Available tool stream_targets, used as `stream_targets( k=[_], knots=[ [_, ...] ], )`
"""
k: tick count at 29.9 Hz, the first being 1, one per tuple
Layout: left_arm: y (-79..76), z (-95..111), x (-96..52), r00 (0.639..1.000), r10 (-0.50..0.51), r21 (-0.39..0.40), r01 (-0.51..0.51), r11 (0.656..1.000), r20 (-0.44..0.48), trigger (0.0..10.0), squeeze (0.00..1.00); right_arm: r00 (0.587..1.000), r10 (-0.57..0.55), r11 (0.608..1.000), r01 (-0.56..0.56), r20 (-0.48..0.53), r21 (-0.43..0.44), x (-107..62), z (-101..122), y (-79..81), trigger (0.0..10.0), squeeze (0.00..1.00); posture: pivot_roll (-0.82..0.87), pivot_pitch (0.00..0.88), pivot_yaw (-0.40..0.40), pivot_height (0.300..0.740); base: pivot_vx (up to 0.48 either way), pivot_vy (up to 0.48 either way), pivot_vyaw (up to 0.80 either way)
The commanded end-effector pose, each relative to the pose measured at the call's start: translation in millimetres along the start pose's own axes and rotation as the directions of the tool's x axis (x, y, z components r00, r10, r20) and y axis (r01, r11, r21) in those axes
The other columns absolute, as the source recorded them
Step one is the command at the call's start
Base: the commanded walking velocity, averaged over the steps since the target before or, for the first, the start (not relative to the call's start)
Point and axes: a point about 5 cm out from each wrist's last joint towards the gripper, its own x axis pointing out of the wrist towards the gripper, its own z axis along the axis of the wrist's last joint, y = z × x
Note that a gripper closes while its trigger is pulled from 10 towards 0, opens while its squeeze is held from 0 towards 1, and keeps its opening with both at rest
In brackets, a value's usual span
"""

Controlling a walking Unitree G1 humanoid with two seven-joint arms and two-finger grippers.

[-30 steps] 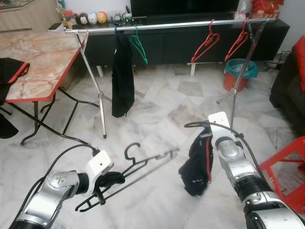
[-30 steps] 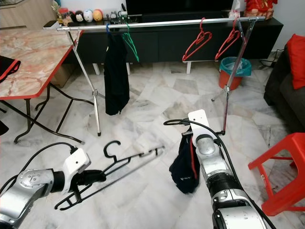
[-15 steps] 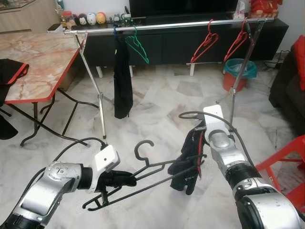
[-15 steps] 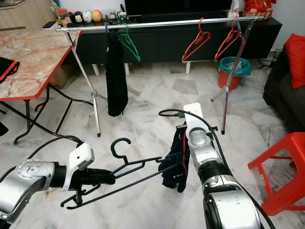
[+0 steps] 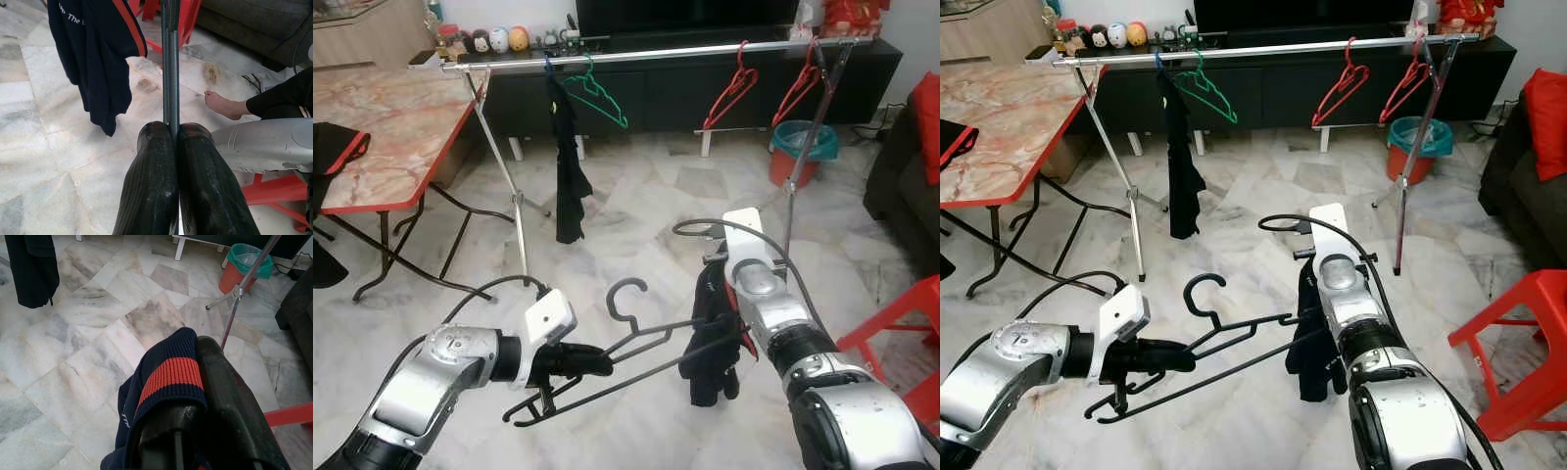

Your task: Hang hanger

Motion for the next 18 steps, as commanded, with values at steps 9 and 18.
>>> stream_targets(
  k=[9,18],
  knots=[
    [16.2,-1.0,3.1,0.991,0.132,0.011,-0.132,0.991,-0.032,10.0,0.0,0.994,0.095,0.995,-0.094,0.054,-0.014,-0.2,22.3,16.4,10.0,0.0,-0.05,0.0,0.073,0.74,0.0,0.0,0.0],
    [38.2,-10.0,2.3,0.948,0.313,-0.017,-0.314,0.949,-0.048,10.0,0.0,0.991,0.12,0.993,-0.119,0.057,-0.022,-1.2,23.0,21.1,10.0,0.0,-0.05,0.0,0.073,0.74,0.0,0.0,0.0]
  ],
)
